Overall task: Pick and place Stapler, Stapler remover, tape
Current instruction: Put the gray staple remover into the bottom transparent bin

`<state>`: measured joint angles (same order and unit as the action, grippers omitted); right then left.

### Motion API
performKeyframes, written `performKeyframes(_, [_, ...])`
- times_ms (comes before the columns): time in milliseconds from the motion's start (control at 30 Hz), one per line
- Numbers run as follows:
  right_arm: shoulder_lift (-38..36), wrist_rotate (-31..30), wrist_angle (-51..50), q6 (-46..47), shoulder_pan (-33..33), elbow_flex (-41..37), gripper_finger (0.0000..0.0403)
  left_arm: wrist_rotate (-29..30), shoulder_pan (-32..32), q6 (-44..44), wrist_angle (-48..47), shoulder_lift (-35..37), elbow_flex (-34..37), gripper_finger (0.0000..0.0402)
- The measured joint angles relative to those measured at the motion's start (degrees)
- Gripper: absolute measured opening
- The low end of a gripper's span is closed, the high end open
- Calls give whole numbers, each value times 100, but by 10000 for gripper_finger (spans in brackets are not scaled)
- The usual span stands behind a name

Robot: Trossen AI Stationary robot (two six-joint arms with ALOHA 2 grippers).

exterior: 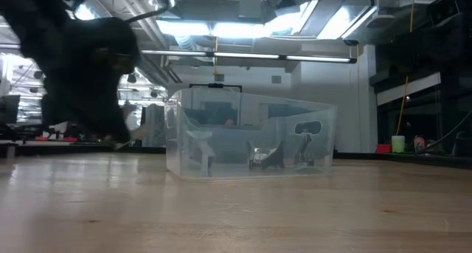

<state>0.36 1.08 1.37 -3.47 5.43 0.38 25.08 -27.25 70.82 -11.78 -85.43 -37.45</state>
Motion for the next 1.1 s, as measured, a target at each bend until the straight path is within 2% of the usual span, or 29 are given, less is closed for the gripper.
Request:
performKeyframes(100, [-1,0,0,-2,0,0,188,-151,224,-420,160,3,-7,50])
performKeyframes(267, [-2,0,1,-2,-1,2,188,-807,512,-855,178,9,-11,53])
performKeyframes(500, [-2,0,0,0,-2,0,187,-2557,718,-1623,848,9,-11,47])
performKeyframes(600, [-1,0,1,-1,-2,2,187,-3043,770,-1952,1443,9,-11,51])
performKeyframes(967, [-2,0,2,-1,0,2,187,-3220,1122,-3559,3651,15,-22,51])
performKeyframes(1100, [-2,0,2,-2,-1,2,187,-2747,1288,-4012,3896,20,-22,51])
